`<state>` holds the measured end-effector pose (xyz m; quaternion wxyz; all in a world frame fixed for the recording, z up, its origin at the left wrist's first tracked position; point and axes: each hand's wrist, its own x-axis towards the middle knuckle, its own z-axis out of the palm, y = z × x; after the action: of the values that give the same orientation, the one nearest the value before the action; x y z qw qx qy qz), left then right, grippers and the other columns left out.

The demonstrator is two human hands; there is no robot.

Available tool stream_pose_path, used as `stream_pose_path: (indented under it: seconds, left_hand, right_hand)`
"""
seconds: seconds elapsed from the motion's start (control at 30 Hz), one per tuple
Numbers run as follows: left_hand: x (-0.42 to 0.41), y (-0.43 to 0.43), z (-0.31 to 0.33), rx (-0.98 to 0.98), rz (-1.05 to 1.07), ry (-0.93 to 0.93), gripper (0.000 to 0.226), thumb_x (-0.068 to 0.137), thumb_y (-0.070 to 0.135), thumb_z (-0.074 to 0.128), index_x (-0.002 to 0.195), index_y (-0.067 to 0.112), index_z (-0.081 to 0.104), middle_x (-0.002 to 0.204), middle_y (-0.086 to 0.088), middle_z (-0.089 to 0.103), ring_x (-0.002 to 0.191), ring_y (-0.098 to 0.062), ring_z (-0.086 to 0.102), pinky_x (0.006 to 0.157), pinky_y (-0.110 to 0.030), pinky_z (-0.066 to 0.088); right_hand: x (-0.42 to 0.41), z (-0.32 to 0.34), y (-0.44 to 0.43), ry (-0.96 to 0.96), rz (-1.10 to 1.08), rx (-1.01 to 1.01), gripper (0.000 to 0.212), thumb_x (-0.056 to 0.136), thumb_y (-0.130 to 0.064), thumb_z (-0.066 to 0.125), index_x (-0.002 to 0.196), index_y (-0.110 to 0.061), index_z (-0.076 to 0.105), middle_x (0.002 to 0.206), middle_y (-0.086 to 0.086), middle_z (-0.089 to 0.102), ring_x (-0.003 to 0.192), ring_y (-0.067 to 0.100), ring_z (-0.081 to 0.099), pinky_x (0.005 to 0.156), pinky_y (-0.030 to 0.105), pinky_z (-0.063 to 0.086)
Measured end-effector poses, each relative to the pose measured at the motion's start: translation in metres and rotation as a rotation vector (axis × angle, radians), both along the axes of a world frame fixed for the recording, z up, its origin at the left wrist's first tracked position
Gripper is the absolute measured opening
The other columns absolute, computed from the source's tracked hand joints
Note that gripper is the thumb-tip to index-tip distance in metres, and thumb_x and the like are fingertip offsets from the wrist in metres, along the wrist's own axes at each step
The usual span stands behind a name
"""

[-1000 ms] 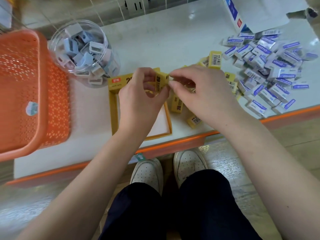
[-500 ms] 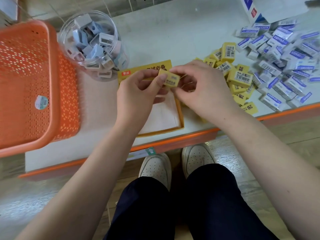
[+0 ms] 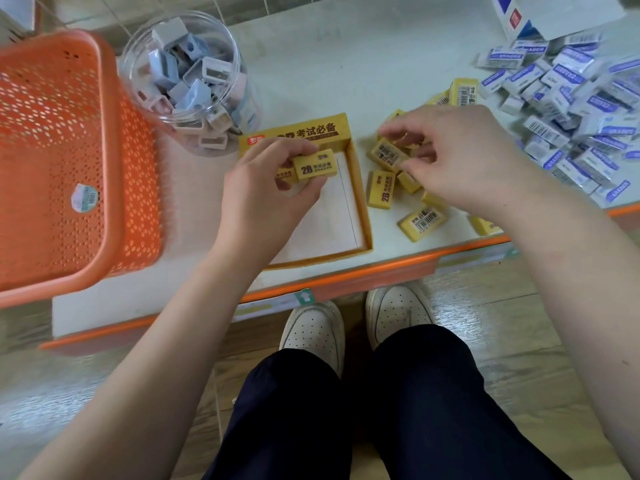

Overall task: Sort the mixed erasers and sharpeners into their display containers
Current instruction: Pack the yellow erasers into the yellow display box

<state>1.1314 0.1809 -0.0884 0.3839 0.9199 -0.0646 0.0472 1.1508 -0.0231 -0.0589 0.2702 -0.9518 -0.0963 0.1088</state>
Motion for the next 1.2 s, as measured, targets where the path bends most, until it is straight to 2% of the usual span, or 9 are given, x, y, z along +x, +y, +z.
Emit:
stream_pose_path:
  seconds: [0.13,0.33,0.5,0.6,0.67,0.73,0.87,1.03,1.2]
  left_hand:
    - [-0.004,0.008,-0.002,0.050,0.026,0.001,0.027,0.079,0.022,0.074,0.106,0.020,0.068,0.104,0.016,0.058,0.095,-0.001,0.052,0.077,-0.002,0.038]
    - [-0.013,0.011,-0.012,0.077,0.012,-0.009,0.032,0.081,0.023,0.073,0.112,0.017,0.067,0.107,0.013,0.058,0.090,0.002,0.052,0.081,-0.002,0.041]
    - [-0.014,0.018,-0.011,0.116,0.045,-0.042,0.031,0.080,0.022,0.072,0.110,0.015,0.069,0.109,0.010,0.060,0.093,0.003,0.052,0.083,-0.001,0.039]
    - [-0.014,0.026,-0.007,0.118,0.111,-0.039,0.030,0.080,0.021,0.071,0.109,0.015,0.068,0.108,0.016,0.054,0.097,0.005,0.049,0.080,0.003,0.035]
    - [-0.015,0.031,-0.006,0.132,0.136,-0.028,0.030,0.081,0.020,0.071,0.110,0.015,0.068,0.109,0.012,0.056,0.099,-0.003,0.054,0.079,0.002,0.035]
    - [-0.016,0.034,-0.005,0.132,0.133,-0.004,0.031,0.081,0.019,0.071,0.111,0.016,0.067,0.110,0.010,0.057,0.101,-0.010,0.056,0.081,-0.002,0.037]
    - [-0.022,0.034,-0.009,0.228,0.062,-0.007,0.033,0.077,0.026,0.068,0.109,0.016,0.069,0.107,0.007,0.061,0.104,-0.022,0.055,0.087,-0.030,0.043]
    - [-0.021,0.040,-0.017,0.308,0.007,-0.028,0.032,0.074,0.017,0.071,0.106,0.009,0.070,0.102,-0.007,0.066,0.103,-0.029,0.054,0.084,-0.010,0.027]
    - [-0.022,0.046,-0.021,0.309,-0.040,-0.057,0.031,0.074,0.011,0.073,0.105,0.006,0.070,0.102,-0.006,0.066,0.102,-0.026,0.054,0.088,-0.008,0.029]
  right_hand:
    - [-0.001,-0.007,0.005,0.049,0.180,-0.200,0.049,0.085,-0.007,0.060,0.130,-0.026,0.054,0.137,-0.005,0.048,0.127,0.020,0.039,0.105,0.029,0.025]
    - [-0.006,-0.011,0.004,0.101,0.191,-0.218,0.049,0.086,-0.014,0.062,0.132,-0.028,0.051,0.139,-0.007,0.035,0.124,0.019,0.029,0.101,0.029,0.026]
    - [-0.007,-0.018,0.006,0.038,0.140,-0.218,0.040,0.084,-0.016,0.067,0.123,-0.020,0.059,0.130,-0.001,0.040,0.121,0.022,0.033,0.100,0.035,0.034]
    - [-0.005,-0.018,0.004,0.007,0.061,-0.195,0.035,0.085,-0.023,0.065,0.117,-0.011,0.061,0.125,0.004,0.045,0.118,0.022,0.040,0.098,0.028,0.030]
    - [-0.003,-0.012,0.005,-0.046,0.014,-0.141,0.032,0.088,-0.023,0.062,0.117,-0.010,0.060,0.122,0.007,0.049,0.112,0.023,0.046,0.093,0.025,0.031]
    - [-0.002,-0.006,0.013,-0.111,0.008,-0.099,0.030,0.089,-0.023,0.059,0.118,-0.012,0.060,0.119,0.007,0.053,0.108,0.023,0.049,0.092,0.025,0.032]
    - [0.002,-0.005,0.040,-0.187,0.070,-0.072,0.032,0.091,-0.020,0.058,0.122,-0.015,0.058,0.118,0.005,0.051,0.112,0.020,0.044,0.092,0.023,0.027]
    - [0.008,-0.015,0.060,-0.220,0.116,-0.295,0.027,0.089,-0.003,0.056,0.115,-0.004,0.060,0.115,0.010,0.044,0.111,0.027,0.039,0.091,0.038,0.042]
    - [0.009,-0.018,0.060,-0.232,0.062,-0.290,0.028,0.088,-0.004,0.058,0.115,-0.006,0.060,0.116,0.010,0.043,0.110,0.028,0.040,0.089,0.041,0.043]
